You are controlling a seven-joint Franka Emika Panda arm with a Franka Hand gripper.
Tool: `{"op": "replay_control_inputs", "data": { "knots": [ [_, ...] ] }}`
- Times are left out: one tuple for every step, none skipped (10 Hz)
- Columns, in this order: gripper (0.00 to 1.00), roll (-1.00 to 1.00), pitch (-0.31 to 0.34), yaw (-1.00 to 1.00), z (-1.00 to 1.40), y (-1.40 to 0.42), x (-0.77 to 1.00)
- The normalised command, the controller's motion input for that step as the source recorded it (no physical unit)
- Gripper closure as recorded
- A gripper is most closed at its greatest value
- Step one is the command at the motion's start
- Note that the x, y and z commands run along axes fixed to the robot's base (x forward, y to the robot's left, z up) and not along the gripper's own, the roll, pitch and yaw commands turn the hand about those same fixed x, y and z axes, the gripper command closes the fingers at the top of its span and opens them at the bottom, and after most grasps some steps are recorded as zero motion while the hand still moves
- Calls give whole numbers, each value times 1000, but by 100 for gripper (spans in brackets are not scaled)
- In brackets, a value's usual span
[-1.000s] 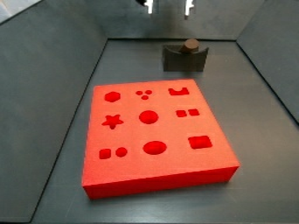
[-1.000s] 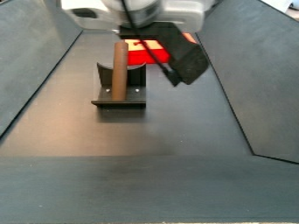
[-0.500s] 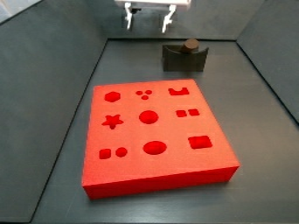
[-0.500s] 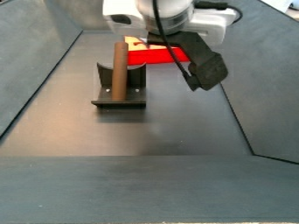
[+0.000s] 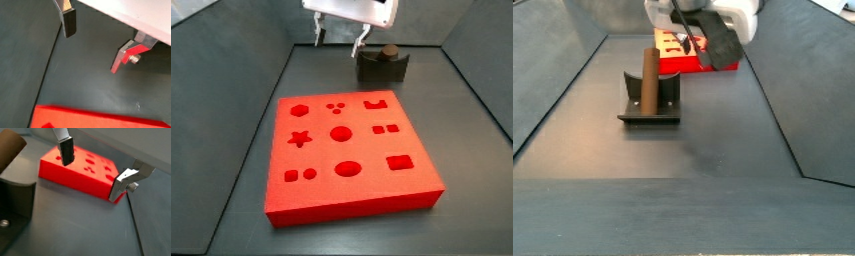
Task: Pick up the oval object. Move up. Place the oval object on the fixture. Regrasp the oval object. Move to above the board. Insert the oval object.
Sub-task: Regrasp the oval object.
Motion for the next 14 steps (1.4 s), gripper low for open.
{"op": "replay_control_inputs", "data": {
  "knots": [
    [0,1000,-199,-896,-11,-34,-33],
    [0,1000,-226,-896,-3,-36,-33],
    [0,1000,-235,-898,1,-26,-36],
    [0,1000,-247,-900,2,-20,-38],
    [0,1000,-257,-907,-3,-15,-39],
    [0,1000,-259,-912,-6,-17,-37],
    [0,1000,-258,-915,-5,-17,-35],
    [0,1000,-247,-926,-6,-12,-36],
    [0,1000,-236,-941,-9,-9,-39],
    [0,1000,-200,-960,-6,-8,-45],
    [0,1000,-171,-969,-2,-10,-46],
    [0,1000,-76,-991,1,-9,-35],
    [0,998,-12,-1000,1,-8,-24],
    [0,988,148,-1000,-10,-18,-14]
  ]
}}
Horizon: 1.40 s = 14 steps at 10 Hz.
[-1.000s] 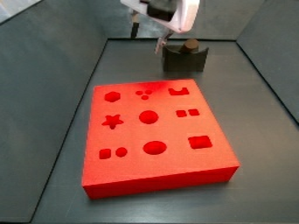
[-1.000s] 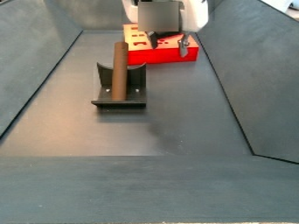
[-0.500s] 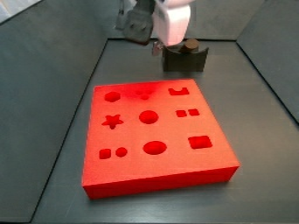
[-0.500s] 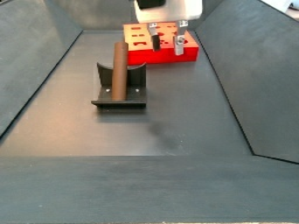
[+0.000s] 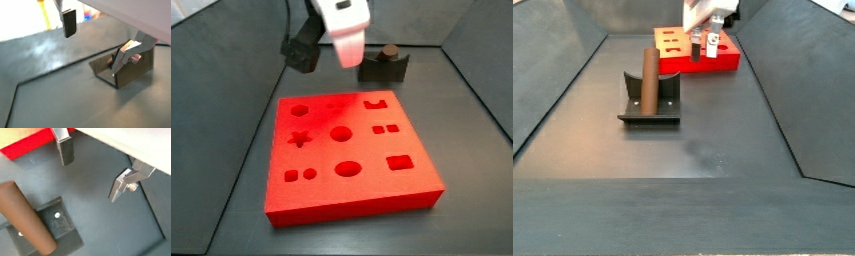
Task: Pick up the oval object. Move up. Place the oval object on the fixture. Regrasp the oval object. Move to above the board. Insert the oval object.
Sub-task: Regrasp the oval object.
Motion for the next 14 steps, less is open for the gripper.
{"op": "replay_control_inputs", "data": {
  "knots": [
    [0,983,375,-992,-31,-14,-3],
    [0,784,514,-753,-46,-14,13],
    [0,588,642,-506,-43,-17,33],
    [0,425,706,-284,-33,-14,53],
    [0,301,697,-19,-27,-14,67],
    [0,248,664,147,-26,-32,65],
    [0,220,631,237,-15,-43,67],
    [0,172,521,368,-3,-51,72],
    [0,147,406,446,-8,-51,74],
    [0,124,244,484,-9,-49,68],
    [0,103,106,453,-6,-44,62],
    [0,89,20,411,-7,-41,59],
    [0,85,-28,377,-13,-44,52],
    [0,84,-98,295,-11,-45,42]
  ]
}}
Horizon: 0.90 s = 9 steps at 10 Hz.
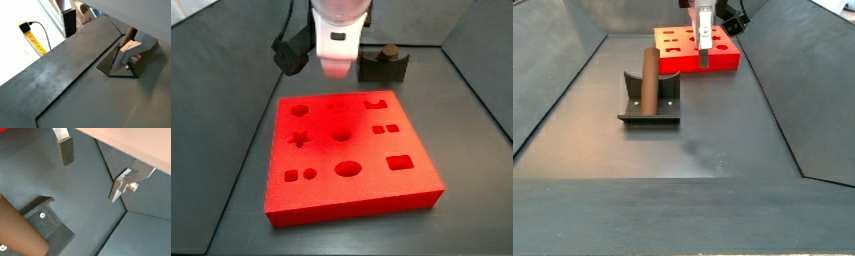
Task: Pick up the oval object. Move up. Place the oval object on the fixture. Regrasp the oval object. Move to above the board. Insert the oval object.
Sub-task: Regrasp the oval object.
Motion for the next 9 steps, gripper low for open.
{"op": "replay_control_inputs", "data": {
  "knots": [
    [0,77,-117,232,-8,-45,43],
    [0,102,-128,139,-4,-22,1000],
    [0,103,-125,101,-7,-21,1000],
    [0,124,-98,30,-37,-19,1000],
    [0,130,-86,9,-41,-20,1000],
    [0,136,-52,-17,-42,-21,1000],
    [0,135,-30,-26,-46,-23,1000],
    [0,132,17,-35,-52,-24,1000],
    [0,128,49,-37,-50,-26,1000]
  ]
}}
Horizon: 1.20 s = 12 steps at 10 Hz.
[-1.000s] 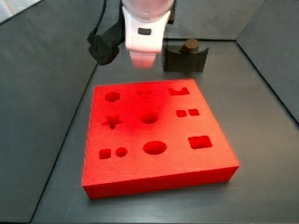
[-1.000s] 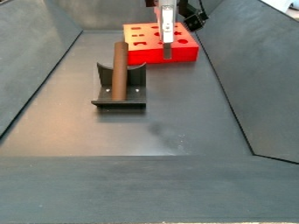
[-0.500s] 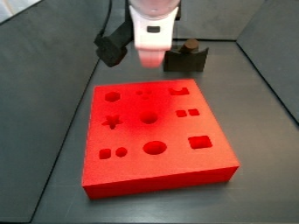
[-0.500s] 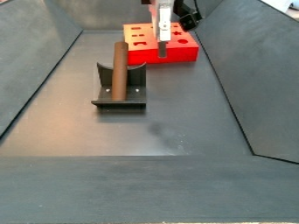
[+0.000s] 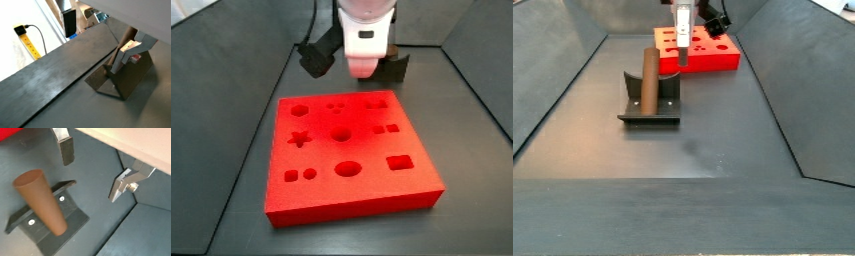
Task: Pick up the oval object. Move up. Place the oval object on the fixture. Regrasp the oval object. Move to above the board. Insert the oval object.
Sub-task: Regrasp the oval object.
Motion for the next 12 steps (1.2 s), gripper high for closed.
{"op": "replay_control_inputs", "data": {
  "knots": [
    [0,125,88,-32,-51,-26,1000],
    [0,123,107,-25,-49,-27,1000],
    [0,124,134,-5,-47,-26,971],
    [0,126,148,14,-44,-25,899],
    [0,129,159,42,-36,-27,810],
    [0,132,162,55,-39,-27,769],
    [0,137,154,83,-36,-31,674],
    [0,135,148,90,-34,-35,637],
    [0,135,141,102,-34,-35,564],
    [0,134,131,107,-30,-35,490],
    [0,130,124,109,-31,-37,455],
    [0,132,118,109,-32,-37,387]
  ]
}}
